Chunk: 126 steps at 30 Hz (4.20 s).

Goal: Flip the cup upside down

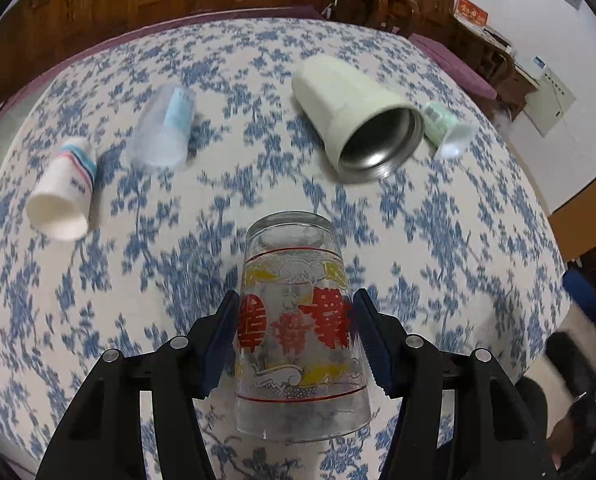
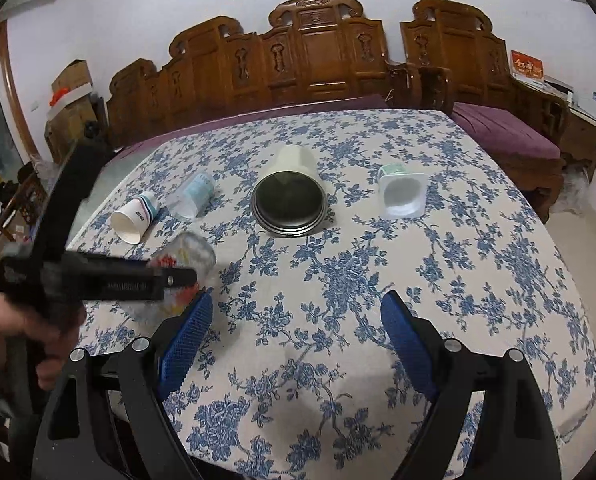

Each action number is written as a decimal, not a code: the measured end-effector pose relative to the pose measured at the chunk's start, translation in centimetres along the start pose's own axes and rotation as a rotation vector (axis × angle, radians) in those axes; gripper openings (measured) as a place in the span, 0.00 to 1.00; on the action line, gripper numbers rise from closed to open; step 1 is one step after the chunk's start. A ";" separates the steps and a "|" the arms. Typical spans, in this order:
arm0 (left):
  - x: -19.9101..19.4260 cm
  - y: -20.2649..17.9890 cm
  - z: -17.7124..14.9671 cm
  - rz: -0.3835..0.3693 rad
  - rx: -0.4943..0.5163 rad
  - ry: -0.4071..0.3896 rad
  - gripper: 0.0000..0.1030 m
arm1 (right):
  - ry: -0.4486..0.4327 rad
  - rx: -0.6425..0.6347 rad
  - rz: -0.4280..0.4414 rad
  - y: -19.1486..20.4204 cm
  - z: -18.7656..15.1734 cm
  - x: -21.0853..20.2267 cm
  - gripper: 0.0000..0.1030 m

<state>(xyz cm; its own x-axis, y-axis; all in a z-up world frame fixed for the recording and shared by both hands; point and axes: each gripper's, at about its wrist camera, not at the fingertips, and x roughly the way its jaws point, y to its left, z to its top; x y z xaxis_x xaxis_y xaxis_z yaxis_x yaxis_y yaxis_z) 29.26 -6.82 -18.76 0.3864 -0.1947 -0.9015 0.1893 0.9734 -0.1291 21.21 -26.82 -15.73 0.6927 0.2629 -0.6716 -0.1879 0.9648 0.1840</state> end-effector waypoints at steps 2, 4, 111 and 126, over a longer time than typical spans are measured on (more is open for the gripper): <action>0.3 0.0 -0.7 -0.001 0.006 0.003 0.54 | -0.003 0.002 -0.003 0.0 -0.1 -0.3 0.85; 0.6 0.0 -1.2 -0.005 0.004 0.005 0.54 | -0.005 -0.002 -0.008 0.0 -0.1 -0.5 0.85; -8.5 13.3 -6.2 0.134 -0.078 -0.385 0.90 | 0.015 -0.245 -0.114 13.6 1.3 15.1 0.58; -8.4 13.1 -6.0 0.132 -0.079 -0.372 0.90 | 0.620 -0.186 0.108 12.5 7.7 20.8 0.70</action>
<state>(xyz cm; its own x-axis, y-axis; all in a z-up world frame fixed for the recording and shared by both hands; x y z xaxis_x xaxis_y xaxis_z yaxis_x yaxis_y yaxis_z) 23.04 8.33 -15.35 0.7062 -0.0839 -0.7031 0.0516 0.9964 -0.0670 38.66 -9.27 -21.87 0.1435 0.2566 -0.9558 -0.3900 0.9023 0.1837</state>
